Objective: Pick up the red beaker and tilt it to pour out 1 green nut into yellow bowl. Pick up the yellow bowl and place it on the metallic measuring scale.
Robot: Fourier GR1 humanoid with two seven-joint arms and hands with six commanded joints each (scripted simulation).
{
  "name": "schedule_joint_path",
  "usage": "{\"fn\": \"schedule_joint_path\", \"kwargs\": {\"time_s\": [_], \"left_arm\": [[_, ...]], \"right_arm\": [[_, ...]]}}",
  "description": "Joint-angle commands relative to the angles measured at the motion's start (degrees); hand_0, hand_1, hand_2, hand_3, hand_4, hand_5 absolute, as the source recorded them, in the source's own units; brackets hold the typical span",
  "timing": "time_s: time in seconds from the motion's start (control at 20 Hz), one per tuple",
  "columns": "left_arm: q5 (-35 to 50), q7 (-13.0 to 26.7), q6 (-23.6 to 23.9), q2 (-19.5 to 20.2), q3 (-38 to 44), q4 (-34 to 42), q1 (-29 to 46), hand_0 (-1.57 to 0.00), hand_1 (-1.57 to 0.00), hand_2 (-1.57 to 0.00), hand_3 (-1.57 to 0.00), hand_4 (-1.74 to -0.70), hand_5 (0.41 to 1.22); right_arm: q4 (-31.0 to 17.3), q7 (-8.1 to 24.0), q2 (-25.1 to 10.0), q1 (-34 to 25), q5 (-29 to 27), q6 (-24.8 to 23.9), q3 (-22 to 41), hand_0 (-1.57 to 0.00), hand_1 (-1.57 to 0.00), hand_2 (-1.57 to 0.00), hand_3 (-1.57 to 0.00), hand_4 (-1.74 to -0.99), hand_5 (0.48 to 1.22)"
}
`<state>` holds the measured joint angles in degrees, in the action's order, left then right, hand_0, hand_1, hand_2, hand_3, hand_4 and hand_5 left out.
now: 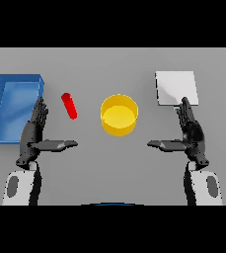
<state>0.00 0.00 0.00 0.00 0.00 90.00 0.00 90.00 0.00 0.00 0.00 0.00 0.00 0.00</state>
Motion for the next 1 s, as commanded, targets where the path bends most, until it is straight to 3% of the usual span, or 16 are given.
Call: {"fn": "schedule_joint_path", "kwargs": {"time_s": [0.0, 0.25, 0.3, 0.35, 0.55, 0.7, 0.95], "left_arm": [[0.1, 0.0, 0.0, 0.1, 0.1, 0.0, 0.0, 0.00, 0.00, 0.00, 0.00, -1.09, 0.623], [0.6, 0.0, -0.5, 0.6, 0.4, -0.1, 0.4, 0.00, 0.00, 0.00, 0.00, -1.09, 0.623], [-2.4, -2.5, -0.5, 1.6, -1.6, 2.3, 3.1, 0.00, 0.00, 0.00, 0.00, -1.09, 0.623], [-4.5, -3.6, -0.3, 2.3, -3.1, 5.2, 5.6, 0.00, 0.00, 0.00, 0.00, -1.09, 0.620], [-7.6, -0.2, 0.4, 2.7, -5.3, 8.3, 7.3, 0.00, 0.00, 0.00, 0.00, -1.10, 0.616], [-8.6, 2.0, 0.6, 3.1, -5.4, 7.4, 6.2, 0.00, 0.00, 0.00, 0.00, -1.09, 0.612], [-10.0, -1.0, 1.4, 2.7, -4.6, -1.1, -0.9, 0.00, 0.00, 0.00, 0.00, -1.13, 0.633]], "right_arm": [[0.1, 0.0, 0.1, 0.1, 0.0, -0.1, 0.1, 0.00, 0.00, 0.00, 0.00, -1.128, 0.660], [0.8, -0.4, 1.1, 0.8, 1.0, -0.8, 1.1, 0.00, 0.00, 0.00, 0.00, -1.128, 0.660], [2.8, -5.4, -0.6, 2.9, 7.0, -1.9, 4.1, 0.00, 0.00, 0.00, 0.00, -1.128, 0.660], [4.2, -7.6, -1.5, 4.1, 11.1, -2.7, 6.1, 0.00, 0.00, 0.00, 0.00, -1.128, 0.663], [6.7, -6.2, -1.2, 6.1, 17.0, -4.7, 9.2, 0.00, 0.00, 0.00, 0.00, -1.118, 0.663], [6.9, -6.4, -1.5, 6.7, 16.5, -4.1, 9.2, 0.00, 0.00, 0.00, 0.00, -1.121, 0.658], [8.1, -5.9, -1.0, 7.3, 15.2, -4.3, 8.6, 0.00, 0.00, 0.00, 0.00, -1.160, 0.651]]}}
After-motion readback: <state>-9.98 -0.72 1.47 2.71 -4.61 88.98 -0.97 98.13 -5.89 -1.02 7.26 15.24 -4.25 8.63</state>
